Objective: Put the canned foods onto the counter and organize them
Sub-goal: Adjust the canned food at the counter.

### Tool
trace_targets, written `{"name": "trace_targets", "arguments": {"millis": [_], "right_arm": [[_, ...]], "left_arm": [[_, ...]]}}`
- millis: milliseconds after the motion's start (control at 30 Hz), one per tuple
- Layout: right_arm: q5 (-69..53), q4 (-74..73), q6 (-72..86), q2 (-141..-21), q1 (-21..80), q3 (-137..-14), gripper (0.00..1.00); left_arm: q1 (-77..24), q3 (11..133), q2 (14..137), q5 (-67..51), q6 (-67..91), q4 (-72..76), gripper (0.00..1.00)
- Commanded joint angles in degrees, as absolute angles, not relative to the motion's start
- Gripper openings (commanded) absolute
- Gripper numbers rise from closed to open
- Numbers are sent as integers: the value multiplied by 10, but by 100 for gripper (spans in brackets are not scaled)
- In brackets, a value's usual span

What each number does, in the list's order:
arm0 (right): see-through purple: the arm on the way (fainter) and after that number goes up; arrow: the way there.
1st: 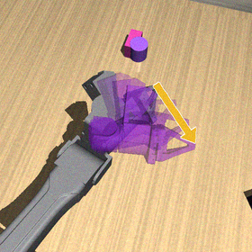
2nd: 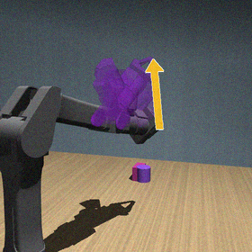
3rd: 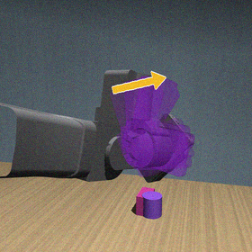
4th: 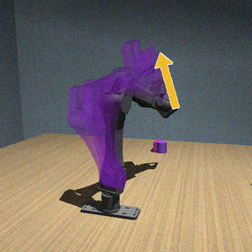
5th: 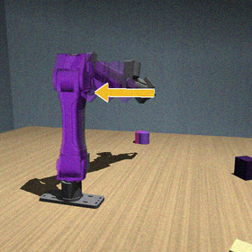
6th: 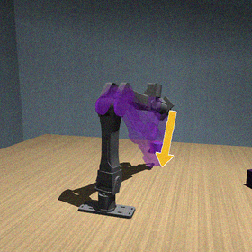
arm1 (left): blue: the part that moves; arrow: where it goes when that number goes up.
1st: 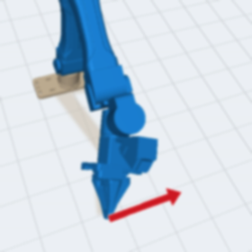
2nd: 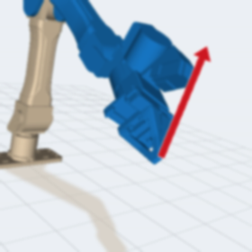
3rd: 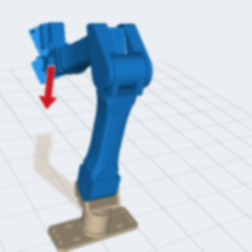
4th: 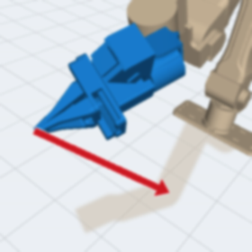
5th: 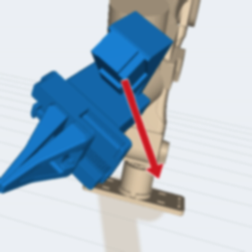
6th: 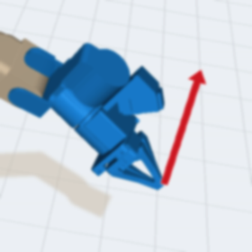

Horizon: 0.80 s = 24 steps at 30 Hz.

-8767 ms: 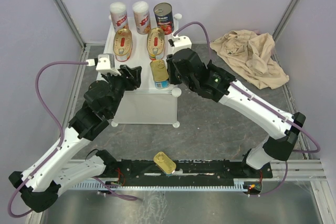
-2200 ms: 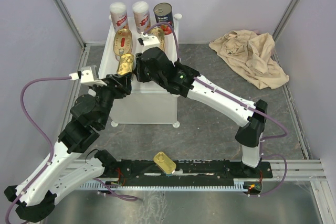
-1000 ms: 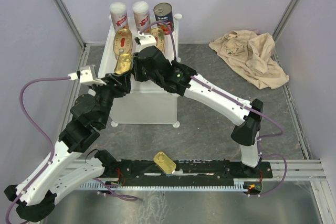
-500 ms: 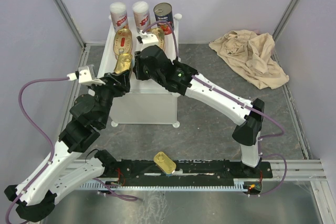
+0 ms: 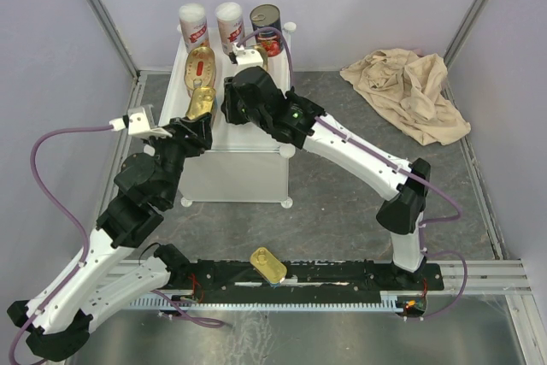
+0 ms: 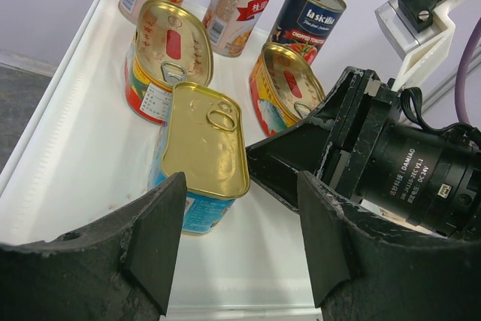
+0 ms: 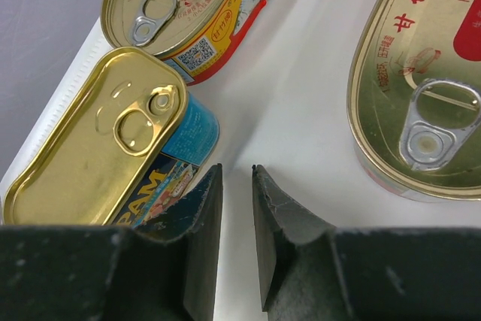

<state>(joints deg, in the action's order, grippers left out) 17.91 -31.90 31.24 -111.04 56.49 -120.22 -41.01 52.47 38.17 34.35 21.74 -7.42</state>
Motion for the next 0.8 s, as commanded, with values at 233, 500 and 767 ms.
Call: {"name": "trace_targets", "arguments": {"millis": [233,500,767], "right_arm": [[157,-335,318,-1135,572,-1228,30],[158,-333,320,-1141,583,-1235,30],[163,-338,323,-1153,592,-1254,30]], "left_arm": [[-412,533,386,358,182,-46,68],[-411,526,358,415,178,-46,68],[-411,538,348,424,164,-51,69]]}}
